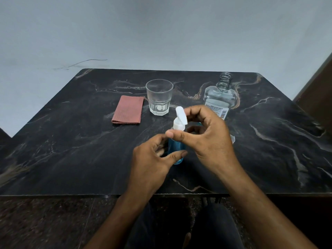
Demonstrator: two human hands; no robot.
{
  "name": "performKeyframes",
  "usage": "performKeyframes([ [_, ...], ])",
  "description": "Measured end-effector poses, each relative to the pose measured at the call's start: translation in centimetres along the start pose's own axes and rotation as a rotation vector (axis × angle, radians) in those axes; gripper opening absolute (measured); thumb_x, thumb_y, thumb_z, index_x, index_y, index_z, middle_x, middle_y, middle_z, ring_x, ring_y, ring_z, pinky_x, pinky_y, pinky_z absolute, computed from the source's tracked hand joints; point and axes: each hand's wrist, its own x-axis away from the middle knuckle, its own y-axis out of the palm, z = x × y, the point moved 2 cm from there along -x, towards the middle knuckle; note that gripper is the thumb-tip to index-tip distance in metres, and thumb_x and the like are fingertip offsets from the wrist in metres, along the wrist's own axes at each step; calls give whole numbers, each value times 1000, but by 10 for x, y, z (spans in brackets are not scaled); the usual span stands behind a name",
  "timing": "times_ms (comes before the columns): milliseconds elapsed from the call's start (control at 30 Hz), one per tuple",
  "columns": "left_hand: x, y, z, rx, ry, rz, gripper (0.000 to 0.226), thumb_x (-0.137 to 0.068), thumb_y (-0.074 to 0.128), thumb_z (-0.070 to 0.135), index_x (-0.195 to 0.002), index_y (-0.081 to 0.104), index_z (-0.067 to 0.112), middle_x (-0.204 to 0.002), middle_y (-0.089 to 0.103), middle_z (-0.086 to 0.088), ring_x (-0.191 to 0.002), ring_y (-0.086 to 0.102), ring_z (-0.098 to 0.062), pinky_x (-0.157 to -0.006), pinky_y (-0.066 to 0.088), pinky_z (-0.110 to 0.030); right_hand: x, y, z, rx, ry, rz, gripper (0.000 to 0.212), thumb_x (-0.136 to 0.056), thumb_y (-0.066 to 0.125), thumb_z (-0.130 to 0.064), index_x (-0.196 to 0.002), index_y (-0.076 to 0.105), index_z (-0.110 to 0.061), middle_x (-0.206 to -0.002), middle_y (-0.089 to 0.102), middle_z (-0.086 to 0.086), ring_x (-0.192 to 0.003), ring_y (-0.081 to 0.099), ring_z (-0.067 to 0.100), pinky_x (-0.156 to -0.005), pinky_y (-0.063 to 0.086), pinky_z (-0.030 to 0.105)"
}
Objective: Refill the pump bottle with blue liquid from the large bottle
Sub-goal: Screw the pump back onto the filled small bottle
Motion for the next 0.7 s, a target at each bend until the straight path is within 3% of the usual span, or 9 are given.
performKeyframes([
  [100, 0, 0, 1, 2, -1, 5, 49, -70, 91, 28, -116, 74, 28, -112, 78, 14, -107, 72, 2, -96, 60, -29, -2, -7, -1, 8, -56, -98, 58, -72, 88, -25, -126, 66, -25, -114, 69, -5, -110, 64, 13, -86, 55, 34],
  [233, 0, 0, 0, 30, -8, 14, 50, -69, 92, 26, -116, 74, 26, -110, 79, 14, -102, 73, 2, -94, 59, -25, -11, -13, -4, 19, -127, -119, 22, -81, 81, -16, -103, 78, -13, -104, 73, 3, -97, 69, 20, -76, 53, 32],
  [333, 1, 0, 1, 45, -11, 11, 50, -69, 92, 27, -116, 74, 28, -111, 78, 15, -103, 73, 1, -94, 60, -26, -14, -15, -5, -36, -104, -125, 18, -79, 82, -12, -96, 79, -8, -100, 73, 11, -95, 71, 28, -84, 58, 47],
  [533, 1, 0, 2, 42, -11, 10, 47, -69, 92, 26, -112, 73, 34, -109, 78, 18, -102, 73, 3, -93, 60, -25, -12, -15, -4, -54, -104, -138, 19, -79, 81, -10, -98, 78, -6, -97, 74, 13, -91, 71, 33, -83, 59, 51],
  [700, 2, -1, 3, 12, 4, 23, 48, -68, 92, 29, -111, 72, 37, -109, 78, 19, -101, 72, 6, -93, 57, -19, -3, -6, -8, -6, -85, 22, 31, -63, 87, -31, -88, 72, -20, -84, 70, -4, -77, 65, 8, -71, 57, 26],
])
